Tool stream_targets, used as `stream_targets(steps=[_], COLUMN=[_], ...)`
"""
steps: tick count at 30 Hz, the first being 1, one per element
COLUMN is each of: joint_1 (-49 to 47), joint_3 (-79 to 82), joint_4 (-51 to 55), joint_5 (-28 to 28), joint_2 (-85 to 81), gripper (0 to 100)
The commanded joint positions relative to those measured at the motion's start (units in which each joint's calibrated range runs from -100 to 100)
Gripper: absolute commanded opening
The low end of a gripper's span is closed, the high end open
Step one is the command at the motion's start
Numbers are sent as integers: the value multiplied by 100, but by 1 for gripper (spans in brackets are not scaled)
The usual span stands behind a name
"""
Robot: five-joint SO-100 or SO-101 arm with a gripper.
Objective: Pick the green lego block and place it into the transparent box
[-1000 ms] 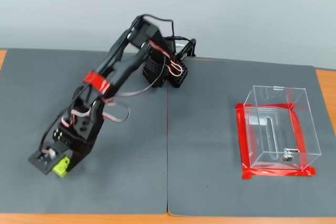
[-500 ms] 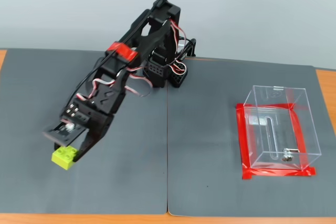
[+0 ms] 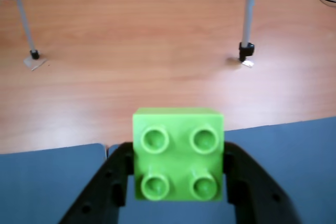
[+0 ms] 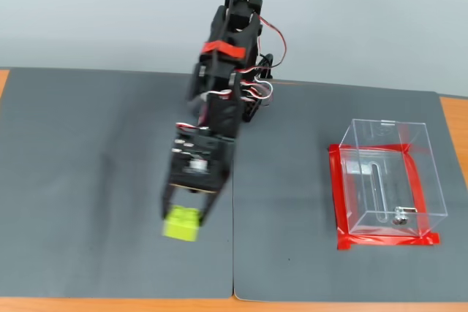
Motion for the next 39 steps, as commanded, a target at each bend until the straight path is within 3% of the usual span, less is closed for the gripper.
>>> stream_targets(steps=[1, 22, 39], joint_1=[-636, -3658, -5053], joint_3=[-135, -135, -126], joint_4=[30, 108, 108], joint_5=[-23, -23, 24], joint_2=[-458, -645, -204], gripper=[2, 2, 2])
